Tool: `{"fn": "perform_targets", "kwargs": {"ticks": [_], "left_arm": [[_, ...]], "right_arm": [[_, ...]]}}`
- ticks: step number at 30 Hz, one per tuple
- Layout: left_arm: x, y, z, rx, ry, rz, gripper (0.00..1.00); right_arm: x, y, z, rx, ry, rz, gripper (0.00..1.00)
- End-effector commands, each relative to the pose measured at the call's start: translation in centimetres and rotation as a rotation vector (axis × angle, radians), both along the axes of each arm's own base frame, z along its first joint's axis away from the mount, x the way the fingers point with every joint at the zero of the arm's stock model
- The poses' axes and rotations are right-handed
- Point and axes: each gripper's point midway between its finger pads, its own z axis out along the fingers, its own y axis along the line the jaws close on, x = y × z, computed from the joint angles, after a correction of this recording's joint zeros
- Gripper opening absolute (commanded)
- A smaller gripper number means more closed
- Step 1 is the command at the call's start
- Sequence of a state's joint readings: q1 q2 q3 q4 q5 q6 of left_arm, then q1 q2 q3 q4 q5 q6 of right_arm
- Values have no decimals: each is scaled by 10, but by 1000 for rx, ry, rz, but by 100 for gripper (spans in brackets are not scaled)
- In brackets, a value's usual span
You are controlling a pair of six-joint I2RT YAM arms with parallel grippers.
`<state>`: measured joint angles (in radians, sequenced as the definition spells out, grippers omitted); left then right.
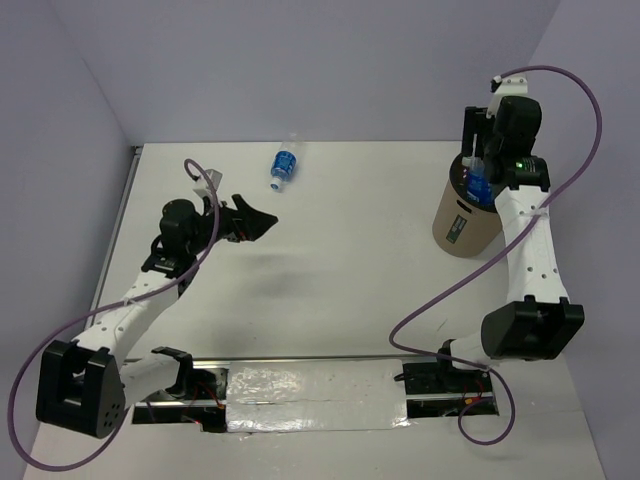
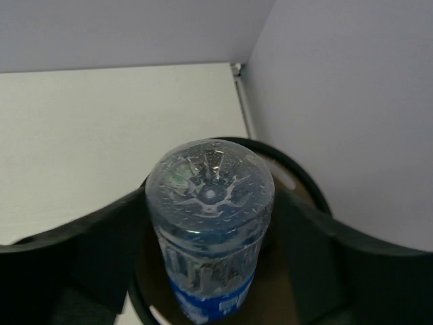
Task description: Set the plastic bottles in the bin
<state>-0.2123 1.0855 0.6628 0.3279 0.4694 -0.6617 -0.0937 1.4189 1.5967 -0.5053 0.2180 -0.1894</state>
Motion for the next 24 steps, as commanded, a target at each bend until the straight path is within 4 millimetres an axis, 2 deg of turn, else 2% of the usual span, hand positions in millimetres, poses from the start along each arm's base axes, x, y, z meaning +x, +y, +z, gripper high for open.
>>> {"fn": "perform_targets", "kwargs": {"ticks": [1, 4, 5, 7, 8, 9, 11, 12, 13, 14, 15, 16, 17, 18, 19, 20, 21, 22, 23, 24], "left_arm": [[18, 9, 3, 4, -1, 47, 99], [36, 20, -5, 25, 47, 84, 99], [42, 21, 3, 21, 35, 81, 100], [53, 25, -5, 24, 74, 79, 100], [61, 27, 4, 27, 64, 88, 100], [69, 28, -8, 37, 101, 92, 100], [80, 32, -17, 68, 142, 101, 100], [95, 33, -20, 93, 144, 99, 100], [102, 33, -23, 106, 154, 100, 99], [108, 34, -31, 121, 185, 102, 100], [126, 33, -37, 135, 202, 100, 100], [136, 33, -41, 157, 205, 99, 98], [151, 33, -30, 170, 203, 104, 98], [163, 32, -60, 208, 267, 97, 98], [173, 31, -65, 228, 285, 97, 97], [196, 31, -47, 247, 243, 119, 97], [201, 28, -84, 286, 337, 107, 97], [221, 19, -62, 320, 265, 101, 96], [229, 19, -96, 381, 333, 113, 97], [235, 8, -102, 439, 309, 93, 97]], "right_arm": [[-15, 4, 23, 26, -69, 8, 89], [-18, 4, 24, 33, -68, 9, 100], [-19, 5, 26, 39, -74, 9, 100], [-22, 6, 31, 48, -81, 14, 100], [-23, 7, 38, 51, -96, 20, 100], [-24, 9, 44, 53, -108, 26, 100], [-28, 17, 58, 35, -118, 88, 100], [-32, 24, 58, 25, -90, 134, 100], [-36, 33, 73, 7, -103, 198, 100], [-39, 66, 73, -18, -78, 418, 100], [-52, 86, 59, 4, 0, 547, 100], [-61, 107, 64, 13, 4, 675, 100], [-75, 142, 60, 54, 15, 878, 100], [-87, 156, 47, 105, 74, 946, 100], [-92, 168, 32, 134, 110, 998, 100], [-98, 177, 25, 131, 118, 1039, 100], [-106, 184, 25, 104, 102, 1064, 100], [-113, 197, 5, 98, 144, 1111, 100], [-119, 204, 1, 87, 155, 1134, 100], [-122, 207, -7, 95, 176, 1145, 100]]}}
